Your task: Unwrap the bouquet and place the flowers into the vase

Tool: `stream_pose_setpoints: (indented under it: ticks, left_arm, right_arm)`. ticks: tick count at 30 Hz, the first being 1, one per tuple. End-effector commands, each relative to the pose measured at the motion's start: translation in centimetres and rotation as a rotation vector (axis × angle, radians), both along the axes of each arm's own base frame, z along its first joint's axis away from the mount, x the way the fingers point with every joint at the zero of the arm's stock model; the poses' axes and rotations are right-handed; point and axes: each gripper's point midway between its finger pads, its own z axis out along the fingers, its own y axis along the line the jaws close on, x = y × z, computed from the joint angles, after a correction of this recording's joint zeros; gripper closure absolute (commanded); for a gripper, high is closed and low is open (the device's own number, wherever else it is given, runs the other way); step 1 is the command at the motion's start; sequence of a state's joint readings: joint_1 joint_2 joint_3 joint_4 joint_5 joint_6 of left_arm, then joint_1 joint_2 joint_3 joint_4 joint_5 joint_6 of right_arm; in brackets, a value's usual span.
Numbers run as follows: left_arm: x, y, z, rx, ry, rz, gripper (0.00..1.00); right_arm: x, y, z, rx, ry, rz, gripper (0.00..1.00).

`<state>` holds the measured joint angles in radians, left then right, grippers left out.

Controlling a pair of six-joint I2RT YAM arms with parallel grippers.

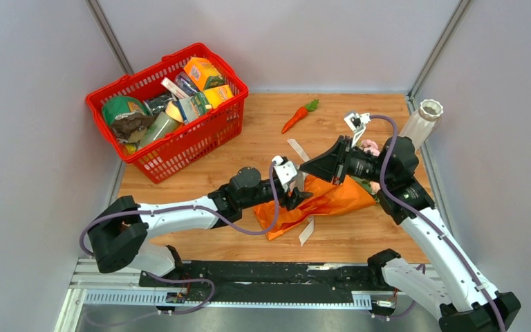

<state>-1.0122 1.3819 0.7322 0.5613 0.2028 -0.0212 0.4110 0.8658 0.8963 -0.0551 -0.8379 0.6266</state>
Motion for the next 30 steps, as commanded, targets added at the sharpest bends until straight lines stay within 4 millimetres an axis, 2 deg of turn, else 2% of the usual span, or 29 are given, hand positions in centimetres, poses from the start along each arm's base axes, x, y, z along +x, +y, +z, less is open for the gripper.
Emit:
stream_pose_setpoints:
  ticks: [1,3,4,5,6,7,8,9,10,11,12,16,19,20,21,22,23,24,25,26,28,29,30]
  left_arm:
    - [2.0,-0.4,3.6,-0.093,-0.132,0.106,0.34]
    - [2.2,0.1,3.9,-0.103,-0.143,0.131,0.53]
    - [2.2,0.2,3.9,-0.1,-0.15,0.13,0.86]
    - [2.3,0.6,4.2,-0.092,-0.162,0.143,0.95]
    - [2.5,0.9,3.7,-0.068,-0.147,0.159,1.0]
    - [3.2,1.7,4.1,-0.079,-0.128,0.225,1.0]
    - [4.2,2.9,4.0,-0.064,-0.108,0.314,1.0]
    - [4.6,3.6,4.0,-0.044,-0.087,0.355,1.0]
    - [5.9,5.2,4.2,-0.028,-0.081,0.472,1.0]
    - [6.3,6.4,4.5,0.003,-0.075,0.529,1.0]
    - [7.4,8.5,4.9,0.023,-0.078,0.654,1.0]
    - [8.8,14.7,8.2,0.077,-0.131,0.892,1.0]
    - [9.3,19.7,11.4,0.079,-0.133,1.021,1.0]
    - [9.7,22.2,13.6,0.049,-0.133,1.102,1.0]
    - [9.6,23.7,13.5,0.095,-0.129,1.139,1.0]
    - [9.7,26.2,15.6,0.08,-0.147,1.216,1.0]
    - [9.5,27.6,16.3,0.103,-0.16,1.26,1.0]
    - [9.2,30.2,18.3,0.103,-0.19,1.347,1.0]
    - [8.9,31.4,19.3,0.107,-0.209,1.383,1.0]
    - [8.2,33.7,21.2,0.11,-0.236,1.462,1.0]
    - [6.9,36.9,24.3,0.108,-0.269,1.566,1.0]
    - [6.2,38.2,25.0,0.108,-0.272,1.618,1.0]
    - [5.2,39.7,26.9,0.096,-0.299,1.661,1.0]
  right_arm:
    - [-0.4,-0.1,1.4,0.046,-0.041,-0.005,1.0]
    - [-0.1,-0.3,1.2,0.05,-0.037,-0.037,1.0]
    - [0.1,-0.4,1.0,0.053,-0.03,-0.053,1.0]
    - [0.4,-0.6,1.0,0.056,-0.027,-0.081,1.0]
    - [0.8,-0.8,0.8,0.057,-0.022,-0.11,1.0]
    - [1.2,-0.9,0.3,0.056,-0.01,-0.136,0.99]
    - [1.7,-1.2,0.0,0.057,-0.002,-0.177,0.92]
    - [2.0,-1.4,-0.3,0.057,0.005,-0.2,0.81]
    - [2.4,-1.6,-0.7,0.053,0.009,-0.225,0.7]
    - [2.6,-1.7,-1.0,0.049,0.009,-0.241,0.61]
    - [2.8,-1.9,-1.4,0.042,0.01,-0.256,0.54]
    - [3.1,-2.4,-2.7,0.014,0.018,-0.299,0.27]
    - [3.0,-2.8,-3.1,0.002,0.01,-0.319,0.1]
    - [3.0,-2.9,-3.3,-0.004,0.01,-0.324,0.06]
    - [3.1,-3.0,-3.6,-0.01,0.012,-0.332,0.01]
    - [3.2,-3.1,-4.1,-0.019,0.021,-0.341,0.0]
    - [3.3,-3.2,-4.3,-0.024,0.023,-0.348,0.0]
    - [3.5,-3.3,-4.8,-0.031,0.036,-0.356,0.0]
    - [3.5,-3.3,-5.1,-0.036,0.045,-0.358,0.0]
    - [3.6,-3.3,-5.6,-0.041,0.055,-0.362,0.0]
    - [3.6,-3.3,-6.2,-0.05,0.073,-0.362,0.0]
    - [3.6,-3.3,-6.3,-0.051,0.075,-0.362,0.0]
    - [3.7,-3.2,-6.6,-0.056,0.08,-0.362,0.0]
